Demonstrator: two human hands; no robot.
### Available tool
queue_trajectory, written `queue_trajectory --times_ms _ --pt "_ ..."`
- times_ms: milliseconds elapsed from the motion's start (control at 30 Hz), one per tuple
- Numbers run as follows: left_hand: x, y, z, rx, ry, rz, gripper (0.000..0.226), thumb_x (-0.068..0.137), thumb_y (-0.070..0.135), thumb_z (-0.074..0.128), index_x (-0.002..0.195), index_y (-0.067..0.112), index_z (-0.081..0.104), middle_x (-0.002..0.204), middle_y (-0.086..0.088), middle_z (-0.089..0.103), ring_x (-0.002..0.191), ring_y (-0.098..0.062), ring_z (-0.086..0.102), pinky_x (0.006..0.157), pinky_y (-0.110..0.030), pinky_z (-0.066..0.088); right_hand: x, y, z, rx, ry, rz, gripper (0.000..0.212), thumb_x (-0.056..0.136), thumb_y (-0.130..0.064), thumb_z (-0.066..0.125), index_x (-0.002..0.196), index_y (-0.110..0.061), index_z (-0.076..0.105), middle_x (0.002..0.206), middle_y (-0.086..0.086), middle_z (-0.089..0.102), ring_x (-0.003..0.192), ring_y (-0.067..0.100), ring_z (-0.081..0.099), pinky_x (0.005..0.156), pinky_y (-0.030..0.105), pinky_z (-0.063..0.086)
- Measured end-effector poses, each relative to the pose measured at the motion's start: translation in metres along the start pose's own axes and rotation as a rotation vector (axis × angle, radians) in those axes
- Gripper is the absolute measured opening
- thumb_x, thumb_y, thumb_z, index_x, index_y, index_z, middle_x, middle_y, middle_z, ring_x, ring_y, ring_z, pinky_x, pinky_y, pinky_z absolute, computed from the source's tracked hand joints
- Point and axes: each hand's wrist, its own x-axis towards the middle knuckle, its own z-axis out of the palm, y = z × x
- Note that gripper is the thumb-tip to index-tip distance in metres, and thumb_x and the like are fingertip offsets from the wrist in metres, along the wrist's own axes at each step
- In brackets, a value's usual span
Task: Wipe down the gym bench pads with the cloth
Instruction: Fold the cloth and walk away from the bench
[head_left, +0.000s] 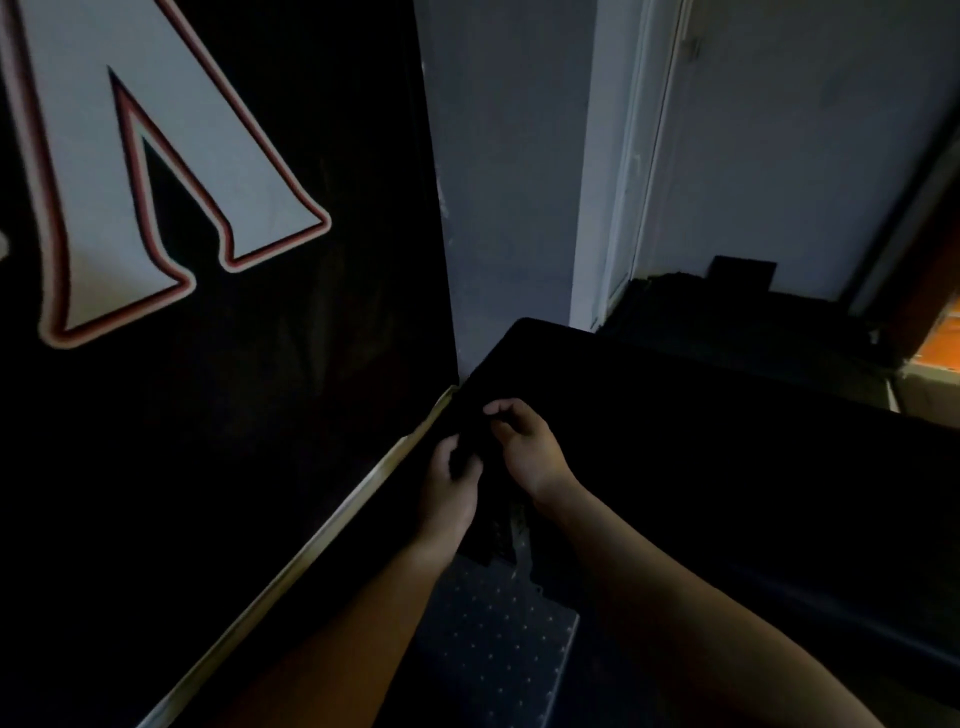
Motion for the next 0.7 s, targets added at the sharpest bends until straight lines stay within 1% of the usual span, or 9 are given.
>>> queue_trajectory --times_ms 67,167,233,300,367,433,500,567,700 --pt "0.050 0.000 -0.032 0.093 0.032 0.021 0.039 0.102 0.017 0.053 0.141 0.019 0.052 0.140 -0.001 0.056 0.127 -0.018 0.052 0.098 -0.026 0.040 0.040 -0.001 0.026 -0.098 0.070 -0.009 0.019 0.096 -0.013 0.053 0.102 -0.026 0.064 0.102 -0.005 0.067 0.094 0.013 0.063 0.083 0.026 0.050" --pt "0.106 0.002 -0.067 0.072 0.105 0.020 0.036 0.101 0.012 0.051 0.136 0.016 0.053 0.133 -0.005 0.058 0.121 -0.023 0.056 0.097 -0.030 0.045 0.080 -0.002 0.046 -0.269 0.191 -0.009 0.021 0.094 -0.009 0.056 0.110 -0.018 0.066 0.104 -0.004 0.068 0.094 0.007 0.061 0.076 0.015 0.045" --pt "0.151 -0.003 -0.080 0.076 0.100 -0.013 0.036 0.102 0.012 0.049 0.138 0.018 0.052 0.136 -0.006 0.057 0.123 -0.025 0.056 0.100 -0.034 0.047 0.114 0.005 0.057 -0.435 0.276 0.002 0.027 0.092 -0.007 0.057 0.117 -0.012 0.065 0.111 0.003 0.068 0.101 0.013 0.061 0.082 0.020 0.046" --pt "0.191 -0.013 -0.078 0.080 0.013 -0.068 0.039 0.104 0.016 0.048 0.143 0.022 0.048 0.144 -0.006 0.053 0.129 -0.025 0.053 0.099 -0.033 0.045 0.149 0.015 0.064 -0.651 0.336 0.043 0.033 0.090 -0.009 0.058 0.122 -0.011 0.064 0.120 0.010 0.064 0.111 0.028 0.058 0.091 0.034 0.048" --pt "0.217 -0.018 -0.064 0.068 -0.108 -0.132 0.042 0.106 0.023 0.045 0.148 0.028 0.041 0.148 -0.003 0.047 0.131 -0.026 0.050 0.096 -0.033 0.044 0.178 0.019 0.064 -0.798 0.377 0.154 0.040 0.092 -0.017 0.056 0.132 -0.016 0.058 0.132 0.010 0.056 0.122 0.032 0.050 0.101 0.040 0.044" --pt "0.239 -0.018 -0.045 0.044 -0.208 -0.192 0.043 0.107 0.029 0.042 0.150 0.033 0.037 0.144 -0.001 0.048 0.127 -0.025 0.051 0.099 -0.039 0.047 0.200 0.021 0.061 -0.887 0.359 0.257 0.048 0.094 -0.024 0.053 0.142 -0.019 0.049 0.145 0.008 0.047 0.133 0.031 0.040 0.110 0.041 0.036" --pt "0.269 -0.014 -0.023 0.014 -0.271 -0.223 0.041 0.107 0.030 0.041 0.148 0.034 0.039 0.137 0.000 0.051 0.118 -0.023 0.054 0.101 -0.041 0.048 0.221 0.021 0.055 -0.965 0.348 0.326 0.053 0.095 -0.029 0.051 0.147 -0.024 0.041 0.153 0.003 0.039 0.141 0.028 0.031 0.115 0.041 0.030" --pt "0.299 -0.009 -0.001 -0.009 -0.306 -0.252 0.040 0.106 0.031 0.044 0.146 0.032 0.042 0.139 -0.002 0.054 0.120 -0.025 0.055 0.105 -0.045 0.047 0.238 0.022 0.048 -1.001 0.380 0.371 0.055 0.097 -0.033 0.049 0.150 -0.028 0.036 0.157 0.000 0.032 0.145 0.025 0.024 0.117 0.042 0.026" --pt "0.354 0.002 0.038 -0.031 -0.394 -0.246 0.035 0.104 0.032 0.047 0.139 0.032 0.047 0.137 -0.004 0.056 0.120 -0.029 0.057 0.104 -0.050 0.049 0.273 0.028 0.045 -1.097 0.405 0.413 0.051 0.098 -0.039 0.049 0.147 -0.035 0.038 0.157 -0.003 0.032 0.146 0.022 0.024 0.117 0.043 0.027"
